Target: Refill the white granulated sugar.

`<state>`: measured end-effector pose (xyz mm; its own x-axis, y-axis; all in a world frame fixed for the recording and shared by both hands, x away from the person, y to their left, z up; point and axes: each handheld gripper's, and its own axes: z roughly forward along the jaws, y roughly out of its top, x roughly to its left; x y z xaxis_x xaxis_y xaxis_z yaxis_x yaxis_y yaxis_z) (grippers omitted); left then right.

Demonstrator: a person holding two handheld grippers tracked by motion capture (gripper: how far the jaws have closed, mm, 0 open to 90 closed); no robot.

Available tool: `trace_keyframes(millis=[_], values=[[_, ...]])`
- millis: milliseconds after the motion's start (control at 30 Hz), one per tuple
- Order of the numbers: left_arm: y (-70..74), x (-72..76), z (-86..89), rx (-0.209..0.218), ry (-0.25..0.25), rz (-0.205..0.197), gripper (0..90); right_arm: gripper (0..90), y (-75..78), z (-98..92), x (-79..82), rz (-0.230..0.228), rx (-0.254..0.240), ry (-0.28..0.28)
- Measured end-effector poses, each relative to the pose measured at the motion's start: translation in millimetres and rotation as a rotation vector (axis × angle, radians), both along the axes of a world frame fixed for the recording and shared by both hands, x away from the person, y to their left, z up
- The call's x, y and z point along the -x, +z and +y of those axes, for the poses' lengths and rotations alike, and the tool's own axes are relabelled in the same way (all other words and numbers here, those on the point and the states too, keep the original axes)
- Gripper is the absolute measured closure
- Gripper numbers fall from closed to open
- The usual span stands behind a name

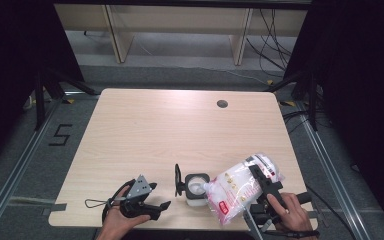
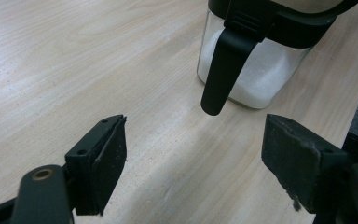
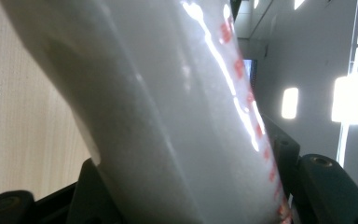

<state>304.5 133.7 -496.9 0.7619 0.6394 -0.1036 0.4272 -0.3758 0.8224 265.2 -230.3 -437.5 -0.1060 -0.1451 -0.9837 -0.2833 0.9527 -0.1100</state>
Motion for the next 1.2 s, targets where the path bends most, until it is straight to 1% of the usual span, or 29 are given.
trace_keyframes(millis=[33, 67, 133, 167, 200, 233, 267, 333, 400, 433, 467, 500, 533, 600, 633, 667, 700, 733, 767, 800, 833, 867, 900, 933, 1000, 1067, 1133, 1167, 1200], values=[[-0.1, -0.1, -0.1, 0.001, 0.000, -0.001, 21.7, 47.1, -0.6, -2.9, -1.9, -0.032, 0.036, -0.013], [-0.3, -0.2, -0.2, 0.005, 0.000, -0.003, 21.7, 47.1, -0.5, -3.3, -1.7, -0.006, 0.010, -0.011], [0.0, -0.1, 0.0, 0.000, 0.000, -0.001, 21.7, 47.3, -4.2, -5.6, -1.0, 0.042, -0.106, -0.024], [-0.1, -0.3, 0.1, -0.001, -0.001, -0.001, 21.7, 47.4, 0.4, -5.8, -3.5, 0.030, -0.058, 0.017], [-0.1, -0.3, 0.0, -0.001, -0.002, 0.000, 21.7, 47.6, -8.5, -8.7, -2.6, 0.083, -0.194, -0.014], [0.0, -0.2, 0.0, -0.001, -0.002, 0.000, 21.7, 47.7, 2.1, -6.7, -6.3, 0.036, -0.063, 0.041], [0.0, -0.1, -0.1, -0.001, -0.002, 0.000, 21.7, 47.9, -2.9, -8.4, -5.7, 0.069, -0.133, 0.013], [0.0, 0.0, 0.1, -0.001, -0.001, 0.000, 21.7, 48.1, -9.2, -11.3, -6.8, 0.122, -0.222, -0.009], [0.0, -0.1, 0.1, 0.000, 0.001, 0.000, 21.7, 48.3, -8.5, -13.2, -9.6, 0.132, -0.214, 0.011], [0.0, -0.1, 0.1, -0.001, -0.001, 0.000, 21.7, 48.4, -6.4, -14.2, -10.5, 0.125, -0.200, 0.023], [0.0, -0.1, 0.0, -0.001, -0.002, 0.000, 21.7, 48.7, -10.0, -15.3, -10.9, 0.154, -0.243, 0.013], [-0.1, -0.1, -0.2, -0.001, -0.002, 0.001, 21.7, 48.9, -11.8, -16.4, -11.3, 0.165, -0.264, 0.012], [-0.4, 0.3, -0.7, 0.007, 0.003, 0.013, 21.7, 49.0, -11.3, -17.0, -12.3, 0.166, -0.256, 0.018], [0.0, -0.1, 0.0, -0.001, -0.003, 0.000, 21.7, 49.5, -15.2, -19.2, -12.0, 0.198, -0.313, 0.001], [0.0, -0.2, 0.1, -0.001, -0.002, 0.000, 21.7, 49.8, -15.5, -19.9, -13.1, 0.199, -0.304, 0.014], [-0.1, -0.1, 0.1, 0.000, -0.001, 0.001, 21.7, 49.9, -13.2, -19.6, -14.5, 0.177, -0.267, 0.036], [-0.1, -0.2, 0.0, -0.001, -0.002, 0.000, 21.7, 49.9, -11.9, -19.5, -15.4, 0.174, -0.241, 0.047], [-0.2, -0.2, -0.1, 0.000, -0.002, 0.003, 21.7, 50.1, -16.2, -20.6, -15.3, 0.205, -0.311, 0.038], [-0.2, 0.3, -0.5, 0.002, 0.001, 0.009, 21.7, 50.3, -15.3, -21.0, -16.1, 0.210, -0.304, 0.048], [-0.5, 0.2, -0.8, 0.009, 0.000, 0.011, 21.7, 50.7, -18.2, -22.1, -16.3, 0.238, -0.351, 0.046], [-0.3, 0.3, -0.7, 0.006, 0.001, 0.013, 21.8, 50.8, -15.8, -22.5, -18.1, 0.230, -0.322, 0.068], [-0.5, 0.5, -1.0, 0.007, 0.004, 0.011, 21.8, 50.9, -19.6, -22.6, -17.3, 0.259, -0.374, 0.050], [-0.7, 0.3, -1.0, 0.006, 0.003, 0.011, 21.8, 51.1, -14.8, -22.6, -19.8, 0.230, -0.313, 0.080], [-0.7, 0.4, -1.0, 0.007, 0.004, 0.010, 21.8, 51.3, -19.5, -23.5, -19.7, 0.291, -0.382, 0.062], [-0.3, -0.1, -0.2, 0.002, -0.003, 0.007, 21.9, 51.9, -22.3, -26.2, -23.0, 0.320, -0.434, 0.077], [-0.5, 0.4, -0.9, 0.006, 0.003, 0.011, 21.9, 52.4, -23.2, -27.5, -24.4, 0.345, -0.434, 0.073], [-0.4, 0.5, -1.0, 0.007, 0.002, 0.011, 21.9, 52.9, -28.6, -29.2, -28.1, 0.380, -0.482, 0.070], [-0.1, 0.2, -0.6, 0.002, -0.004, 0.011, 21.9, 53.1, -28.1, -30.5, -30.5, 0.406, -0.486, 0.084], [-0.4, 0.4, -1.0, 0.005, 0.000, 0.009, 21.9, 53.4, -28.9, -31.6, -34.2, 0.423, -0.514, 0.091]])
